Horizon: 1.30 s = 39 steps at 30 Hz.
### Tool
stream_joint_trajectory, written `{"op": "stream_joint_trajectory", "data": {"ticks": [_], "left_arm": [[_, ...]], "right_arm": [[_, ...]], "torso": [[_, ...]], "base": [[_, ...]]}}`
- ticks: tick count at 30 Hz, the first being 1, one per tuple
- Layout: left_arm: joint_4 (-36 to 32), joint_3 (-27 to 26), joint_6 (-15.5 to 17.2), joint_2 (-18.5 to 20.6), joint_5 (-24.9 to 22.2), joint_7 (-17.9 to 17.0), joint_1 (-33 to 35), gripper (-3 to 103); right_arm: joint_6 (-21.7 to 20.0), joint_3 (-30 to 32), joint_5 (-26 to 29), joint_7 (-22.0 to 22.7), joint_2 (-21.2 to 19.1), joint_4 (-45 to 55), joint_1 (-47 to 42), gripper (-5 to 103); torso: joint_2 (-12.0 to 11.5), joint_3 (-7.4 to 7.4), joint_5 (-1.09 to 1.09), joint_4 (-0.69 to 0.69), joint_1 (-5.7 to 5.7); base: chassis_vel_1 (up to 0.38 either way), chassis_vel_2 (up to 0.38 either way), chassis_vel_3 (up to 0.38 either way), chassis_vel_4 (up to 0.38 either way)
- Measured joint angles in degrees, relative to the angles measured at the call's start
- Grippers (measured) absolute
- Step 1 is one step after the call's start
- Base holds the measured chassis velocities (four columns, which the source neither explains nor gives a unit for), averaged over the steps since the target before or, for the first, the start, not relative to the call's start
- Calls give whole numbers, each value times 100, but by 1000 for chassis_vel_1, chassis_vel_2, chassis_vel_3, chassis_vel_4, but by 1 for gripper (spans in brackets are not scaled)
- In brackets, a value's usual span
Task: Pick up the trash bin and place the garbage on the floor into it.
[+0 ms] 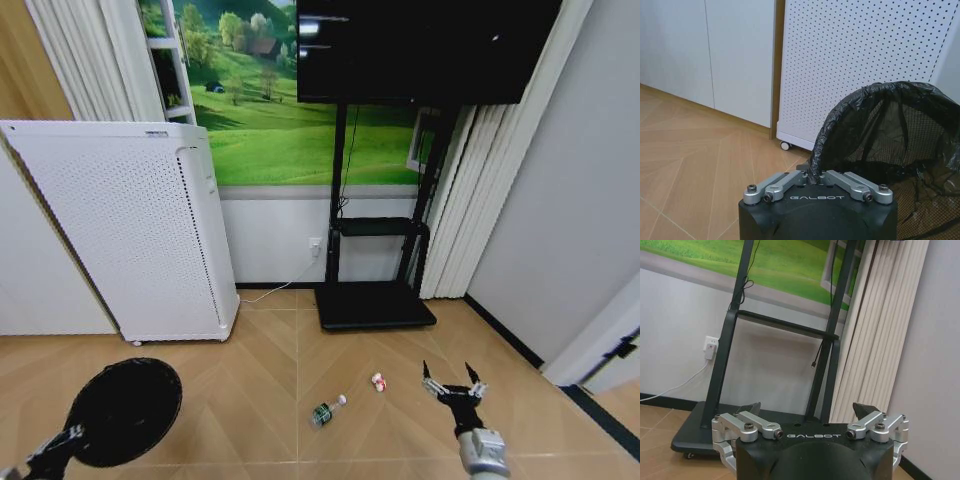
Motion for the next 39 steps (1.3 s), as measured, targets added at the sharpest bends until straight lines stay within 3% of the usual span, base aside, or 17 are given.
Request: {"op": "stream_joint_trajectory", "data": {"ticks": [16,18,22,24,25,27,30,32,35,36,38,39], "left_arm": [[-75,77,-52,4,-52,-13,-38,2],[-91,81,-76,0,-47,28,-11,2],[-95,87,-88,-1,-35,55,2,2],[-110,136,-108,-37,47,91,5,2],[-110,136,-108,-37,47,91,5,2],[-148,171,-116,-87,111,108,25,2],[-170,179,-121,-107,141,118,39,2],[-206,180,-140,-161,237,132,90,2],[-212,178,-159,-195,285,135,107,2],[-214,177,-166,-210,309,135,111,2],[-229,177,-183,-267,349,135,116,2],[-229,177,-183,-267,349,135,116,2]], "right_arm": [[-11,-135,45,-11,14,-121,57,100],[-412,-194,233,-7,-137,-184,166,100],[-762,-305,425,-8,-323,-206,231,100],[-1395,-736,1032,69,-895,-265,451,100],[-1395,-736,1032,69,-895,-265,451,100],[-1671,-1191,1450,258,-1365,-457,806,100],[-1699,-1358,1525,309,-1512,-560,952,100],[-1743,-1976,1730,426,-1943,-957,1544,100],[-1724,-2365,1776,442,-2096,-1306,1901,100],[-1663,-2477,1702,403,-2133,-1479,2058,100],[-957,-2700,676,-93,-2275,-2296,2631,100],[-957,-2700,676,-93,-2275,-2296,2631,100]], "torso": [[1,0,-1,0,0],[1,0,-2,-1,0],[0,0,-2,-1,0],[0,0,-1,0,0],[0,0,-1,0,0],[0,1,1,0,0],[0,1,1,-1,0],[0,1,1,0,0],[0,1,1,-2,0],[0,1,2,-1,0],[0,1,1,-1,0],[0,1,1,-1,0]], "base": [[154,143,-142,-162],[225,231,-216,-226],[189,193,-203,-163],[42,21,-65,-24],[0,0,0,0],[-22,6,44,18],[-71,-27,88,44],[-36,-26,34,24],[0,0,0,0],[0,0,0,0],[0,0,0,0],[0,0,0,0]]}}
